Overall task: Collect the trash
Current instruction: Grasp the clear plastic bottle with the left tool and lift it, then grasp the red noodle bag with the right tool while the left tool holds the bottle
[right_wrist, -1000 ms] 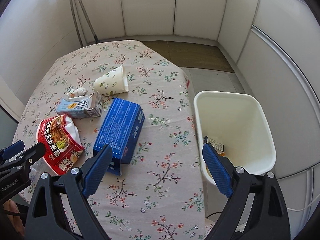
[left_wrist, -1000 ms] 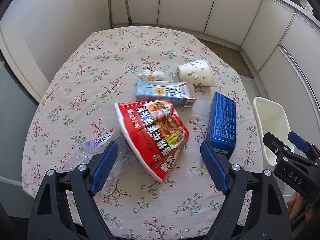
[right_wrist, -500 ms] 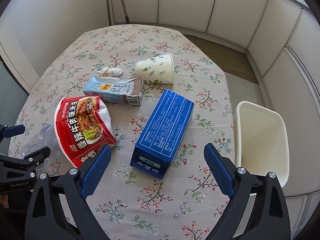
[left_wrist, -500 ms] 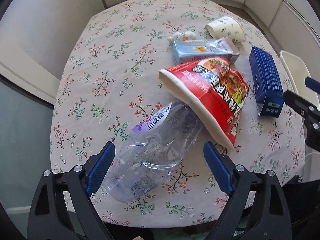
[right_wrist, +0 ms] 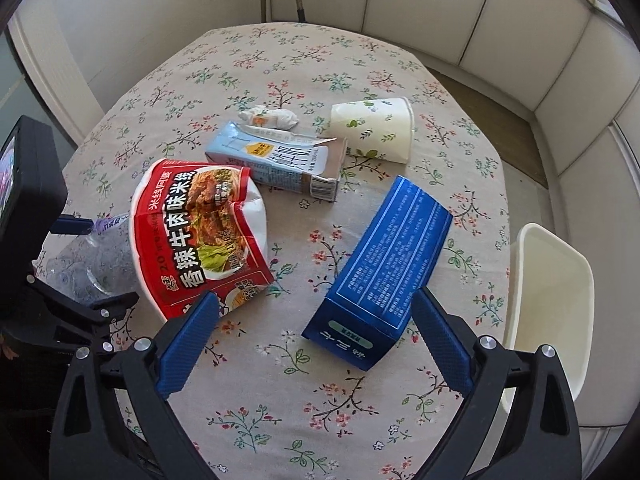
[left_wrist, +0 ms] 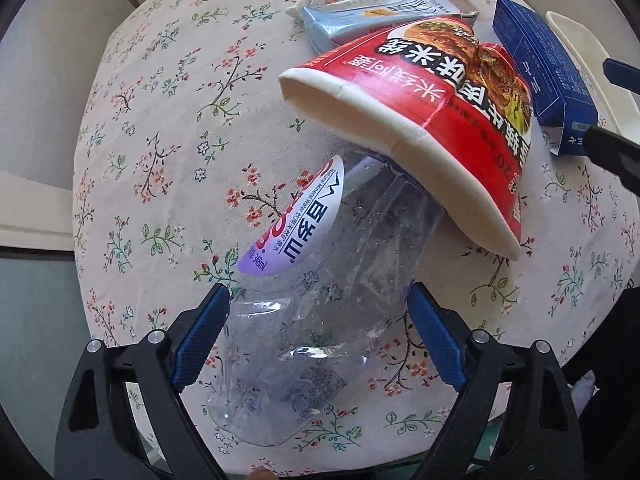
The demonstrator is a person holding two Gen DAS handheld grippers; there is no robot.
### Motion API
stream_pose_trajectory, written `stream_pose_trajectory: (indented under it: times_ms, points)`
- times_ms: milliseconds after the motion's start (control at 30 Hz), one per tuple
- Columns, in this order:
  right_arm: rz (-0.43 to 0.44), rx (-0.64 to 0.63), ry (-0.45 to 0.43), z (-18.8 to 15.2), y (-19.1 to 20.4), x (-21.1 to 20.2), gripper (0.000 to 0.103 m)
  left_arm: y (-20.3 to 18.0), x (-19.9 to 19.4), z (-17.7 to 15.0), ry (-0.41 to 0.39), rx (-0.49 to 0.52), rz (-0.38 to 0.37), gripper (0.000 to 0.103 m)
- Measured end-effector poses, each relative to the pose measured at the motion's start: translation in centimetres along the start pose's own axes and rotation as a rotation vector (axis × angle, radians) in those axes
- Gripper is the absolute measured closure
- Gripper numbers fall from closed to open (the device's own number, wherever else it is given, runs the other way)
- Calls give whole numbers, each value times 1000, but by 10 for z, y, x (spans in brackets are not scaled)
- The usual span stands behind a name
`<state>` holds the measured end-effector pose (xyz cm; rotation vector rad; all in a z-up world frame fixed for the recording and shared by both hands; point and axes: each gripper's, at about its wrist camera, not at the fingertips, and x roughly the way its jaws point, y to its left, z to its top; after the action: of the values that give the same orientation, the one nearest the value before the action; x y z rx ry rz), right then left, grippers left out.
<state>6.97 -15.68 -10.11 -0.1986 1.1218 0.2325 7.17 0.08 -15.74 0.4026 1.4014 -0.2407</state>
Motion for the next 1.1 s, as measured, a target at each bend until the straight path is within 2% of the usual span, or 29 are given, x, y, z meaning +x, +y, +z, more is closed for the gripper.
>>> stream_pose_trajectory:
  times_ms: [167,367,600,767,933,1100]
  points:
    - [60,-51,20,8,16,12,9,11,-6,-8,-25,-42,5,19]
    - [147,-39,43,21,26,23,8,44,-22,-13,-78,-185,-80,20]
    - [241,0,79,29,43,35,8,84,-38,-11,-130,-349,-118,20]
    - [257,61,119,34,50,49,8,92,-46,-14,-146,-451,-145,20]
    - [251,90,138,41,62,60,8,114,-48,-21,-162,-579,-234,20]
    - [295,150,160,47,59,73,8,126,-54,-28,-180,-645,-299,20]
